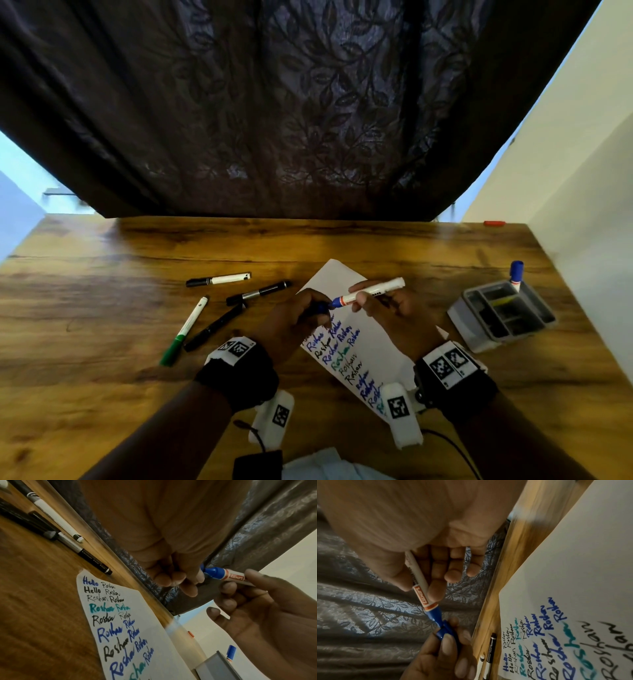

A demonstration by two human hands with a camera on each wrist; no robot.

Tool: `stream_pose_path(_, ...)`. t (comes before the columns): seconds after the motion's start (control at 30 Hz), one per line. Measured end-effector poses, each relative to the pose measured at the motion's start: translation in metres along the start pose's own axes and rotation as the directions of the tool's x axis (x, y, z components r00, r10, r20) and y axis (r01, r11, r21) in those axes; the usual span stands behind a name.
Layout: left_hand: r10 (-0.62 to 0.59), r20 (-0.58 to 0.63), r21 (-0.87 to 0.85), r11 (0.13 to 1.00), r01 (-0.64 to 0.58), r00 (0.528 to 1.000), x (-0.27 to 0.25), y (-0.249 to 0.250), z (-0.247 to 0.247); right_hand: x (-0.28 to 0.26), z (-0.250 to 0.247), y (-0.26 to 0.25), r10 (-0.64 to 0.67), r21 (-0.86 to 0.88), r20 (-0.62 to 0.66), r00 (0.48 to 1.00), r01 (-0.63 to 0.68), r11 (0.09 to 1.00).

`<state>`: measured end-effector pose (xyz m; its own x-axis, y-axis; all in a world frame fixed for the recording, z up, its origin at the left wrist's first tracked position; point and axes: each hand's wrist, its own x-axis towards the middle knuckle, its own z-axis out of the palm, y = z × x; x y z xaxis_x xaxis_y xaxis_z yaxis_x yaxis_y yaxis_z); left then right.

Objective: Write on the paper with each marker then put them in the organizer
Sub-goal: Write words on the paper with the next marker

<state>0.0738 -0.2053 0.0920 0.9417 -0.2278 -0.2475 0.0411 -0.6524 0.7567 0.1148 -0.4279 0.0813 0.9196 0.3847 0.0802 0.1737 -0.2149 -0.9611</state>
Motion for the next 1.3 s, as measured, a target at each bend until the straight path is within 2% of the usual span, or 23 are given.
stream_pose_path(0.13, -0.001, -0.014, 0.143, 0.990, 0.003, 1.000, 0.004, -0.016, 0.000, 0.000, 0.006, -0.005, -0.001, -0.041, -0.011, 1.000, 0.001, 0.999)
stream_pose_path(0.23, 0.012, -0.003, 0.164, 0.986, -0.011, 1.000, 0.002, -0.012, -0.002, -0.001, 0.009, -0.010, -0.027, -0.086, 0.000, 1.000, 0.027, 0.996)
stream_pose_path(0.33, 0.017, 0.000, 0.132, 0.991, -0.017, 1.000, 0.000, -0.012, -0.004, 0.002, 0.011, -0.009, -0.040, -0.145, 0.021, 0.999, 0.043, 0.989)
stream_pose_path(0.43, 0.041, 0.010, 0.051, 0.998, -0.042, 0.999, -0.001, -0.012, -0.006, 0.007, 0.012, -0.009, -0.011, -0.127, 0.038, 0.999, 0.016, 0.992)
stream_pose_path(0.63, 0.132, -0.130, -0.074, 0.987, -0.142, 0.983, 0.003, -0.003, -0.006, 0.016, 0.016, -0.020, -0.005, 0.070, -0.042, 0.999, 0.007, 0.998)
stream_pose_path(0.7, 0.184, -0.178, -0.058, 0.979, -0.197, 0.967, 0.005, -0.001, -0.004, 0.017, 0.014, -0.024, 0.015, 0.126, -0.068, 0.998, -0.007, 0.992)
stream_pose_path(0.87, 0.380, -0.285, 0.043, 0.922, -0.384, 0.880, 0.008, 0.017, -0.001, 0.016, 0.007, -0.033, 0.010, 0.213, -0.089, 0.996, 0.010, 0.977)
stream_pose_path(0.97, 0.436, -0.221, 0.046, 0.898, -0.438, 0.872, 0.008, 0.026, -0.002, 0.010, -0.004, -0.032, 0.043, 0.246, -0.080, 0.996, -0.022, 0.969)
stream_pose_path(1.03, 0.400, -0.164, 0.003, 0.914, -0.405, 0.902, 0.006, 0.022, -0.003, 0.009, -0.003, -0.025, 0.103, 0.290, -0.026, 0.994, -0.091, 0.953)
stream_pose_path(1.1, 0.327, -0.149, -0.022, 0.942, -0.334, 0.933, 0.005, 0.017, 0.000, 0.006, -0.001, -0.015, 0.157, 0.302, -0.026, 0.987, -0.142, 0.943)
stream_pose_path(1.23, 0.251, -0.163, -0.030, 0.965, -0.259, 0.954, 0.009, 0.022, 0.002, -0.005, -0.019, -0.007, 0.223, 0.447, -0.178, 0.959, -0.123, 0.886)
stream_pose_path(1.3, 0.220, -0.181, -0.044, 0.972, -0.232, 0.959, 0.013, 0.025, 0.003, -0.011, -0.035, 0.001, 0.206, 0.304, -0.257, 0.944, -0.124, 0.944)
